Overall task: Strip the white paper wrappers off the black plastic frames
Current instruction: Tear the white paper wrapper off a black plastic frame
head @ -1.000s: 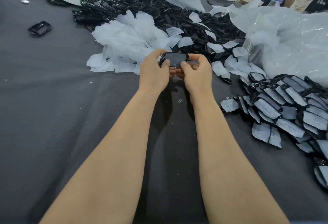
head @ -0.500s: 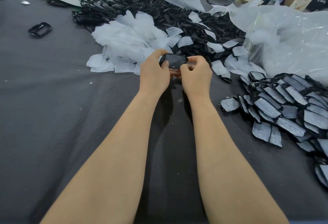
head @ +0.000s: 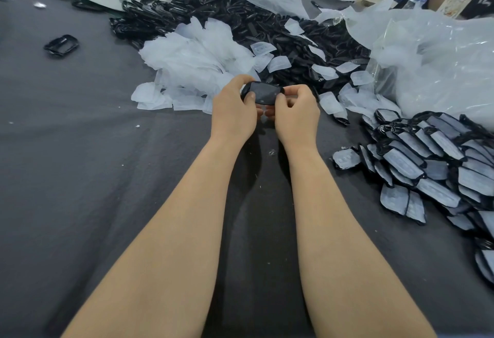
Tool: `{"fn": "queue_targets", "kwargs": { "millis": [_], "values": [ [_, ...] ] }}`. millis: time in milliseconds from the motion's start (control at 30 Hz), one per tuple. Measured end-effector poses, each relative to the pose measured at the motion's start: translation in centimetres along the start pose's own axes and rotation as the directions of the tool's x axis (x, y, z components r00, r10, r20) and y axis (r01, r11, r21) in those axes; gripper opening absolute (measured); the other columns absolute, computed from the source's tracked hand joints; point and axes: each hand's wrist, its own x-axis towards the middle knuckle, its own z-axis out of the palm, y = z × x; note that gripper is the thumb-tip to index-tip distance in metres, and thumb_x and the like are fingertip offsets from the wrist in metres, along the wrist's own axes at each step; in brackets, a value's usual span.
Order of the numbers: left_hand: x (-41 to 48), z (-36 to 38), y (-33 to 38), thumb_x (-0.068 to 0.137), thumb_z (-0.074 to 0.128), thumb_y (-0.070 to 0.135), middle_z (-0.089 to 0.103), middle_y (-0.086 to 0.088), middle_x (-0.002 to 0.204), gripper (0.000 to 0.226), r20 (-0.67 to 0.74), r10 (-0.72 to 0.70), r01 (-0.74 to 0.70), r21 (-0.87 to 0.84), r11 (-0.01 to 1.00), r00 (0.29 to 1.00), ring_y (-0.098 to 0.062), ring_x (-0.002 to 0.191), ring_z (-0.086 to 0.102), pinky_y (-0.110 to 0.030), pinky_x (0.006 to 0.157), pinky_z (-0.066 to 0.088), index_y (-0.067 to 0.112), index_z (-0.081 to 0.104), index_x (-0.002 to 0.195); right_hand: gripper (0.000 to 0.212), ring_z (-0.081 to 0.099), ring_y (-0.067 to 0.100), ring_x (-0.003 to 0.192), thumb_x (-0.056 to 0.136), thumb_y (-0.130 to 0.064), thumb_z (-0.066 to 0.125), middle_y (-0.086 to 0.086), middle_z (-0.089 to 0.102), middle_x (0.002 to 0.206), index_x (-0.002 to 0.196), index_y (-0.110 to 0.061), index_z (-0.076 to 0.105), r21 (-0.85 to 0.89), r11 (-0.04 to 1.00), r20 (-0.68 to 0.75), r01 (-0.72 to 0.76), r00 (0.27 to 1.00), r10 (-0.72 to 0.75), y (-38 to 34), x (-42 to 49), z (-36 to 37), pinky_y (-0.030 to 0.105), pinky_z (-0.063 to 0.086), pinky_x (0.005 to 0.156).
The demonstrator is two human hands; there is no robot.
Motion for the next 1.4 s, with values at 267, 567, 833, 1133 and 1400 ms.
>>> {"fn": "queue_targets", "kwargs": {
  "millis": [267, 567, 833, 1133, 1400],
  "values": [
    [0.1, 0.2, -0.3, 0.097, 0.044, 0.004, 0.064, -0.005, 0.093, 0.028, -0.007, 0.012, -0.012, -0.005, 1.000, 1.000, 0.007, 0.052, 0.060, -0.007, 0.058, 0.049, 0.016, 0.057, 0.119, 0.007, 0.067, 0.010, 0.064, 0.095, -0.007, 0.047, 0.013, 0.069, 0.087, 0.094, -0.013, 0.049, -0.012, 1.000, -0.011, -0.009, 1.000, 0.009, 0.1, 0.1, 0.0, 0.030, 0.058, 0.070],
    [-0.1, 0.1, 0.1, 0.097, 0.045, 0.006, 0.066, -0.011, 0.106, 0.029, -0.008, 0.009, -0.009, 0.023, 1.000, 1.000, -0.013, 0.078, 0.064, -0.017, 0.072, 0.054, 0.016, 0.055, 0.122, 0.004, 0.068, 0.015, 0.067, 0.096, -0.015, 0.049, 0.009, 0.067, 0.089, 0.096, -0.013, 0.053, 0.028, 0.999, -0.005, -0.039, 0.999, 0.039, -0.1, 0.0, 0.2, 0.036, 0.058, 0.074],
    [-0.4, 0.0, 0.3, 0.097, 0.046, 0.008, 0.065, -0.007, 0.088, 0.015, -0.019, -0.026, 0.026, -0.002, 1.000, 0.999, -0.010, 0.070, 0.066, -0.019, 0.066, 0.055, 0.020, 0.043, 0.106, 0.007, 0.066, 0.011, 0.061, 0.094, -0.007, 0.050, 0.013, 0.067, 0.088, 0.093, -0.014, 0.049, 0.041, 0.997, 0.015, -0.071, 0.997, 0.071, -0.1, 0.2, 0.0, 0.034, 0.058, 0.073],
    [-0.9, -0.3, 1.1, 0.096, 0.050, 0.011, 0.066, -0.004, 0.078, 0.013, -0.014, -0.018, 0.017, -0.085, 0.996, 1.000, 0.001, 0.054, 0.064, -0.022, 0.062, 0.056, 0.022, 0.043, 0.095, 0.004, 0.067, 0.022, 0.085, 0.093, -0.018, 0.056, -0.004, 0.060, 0.083, 0.091, -0.016, 0.052, 0.024, 0.998, -0.015, -0.063, 0.998, 0.063, -1.0, 0.0, -0.6, 0.043, 0.053, 0.087],
    [-1.5, 3.0, 4.1, 0.093, 0.057, 0.019, 0.055, 0.008, 0.084, 0.014, 0.041, 0.150, -0.152, 0.073, 0.986, 0.988, -0.014, 0.079, 0.056, -0.019, 0.070, 0.039, 0.014, 0.056, 0.106, 0.018, 0.062, 0.010, 0.057, 0.091, -0.015, 0.059, 0.003, 0.063, 0.077, 0.077, -0.022, 0.050, 0.062, 0.992, -0.160, -0.109, 0.980, 0.118, -1.3, 0.3, -6.0, 0.044, 0.056, 0.082]
  ]
}}
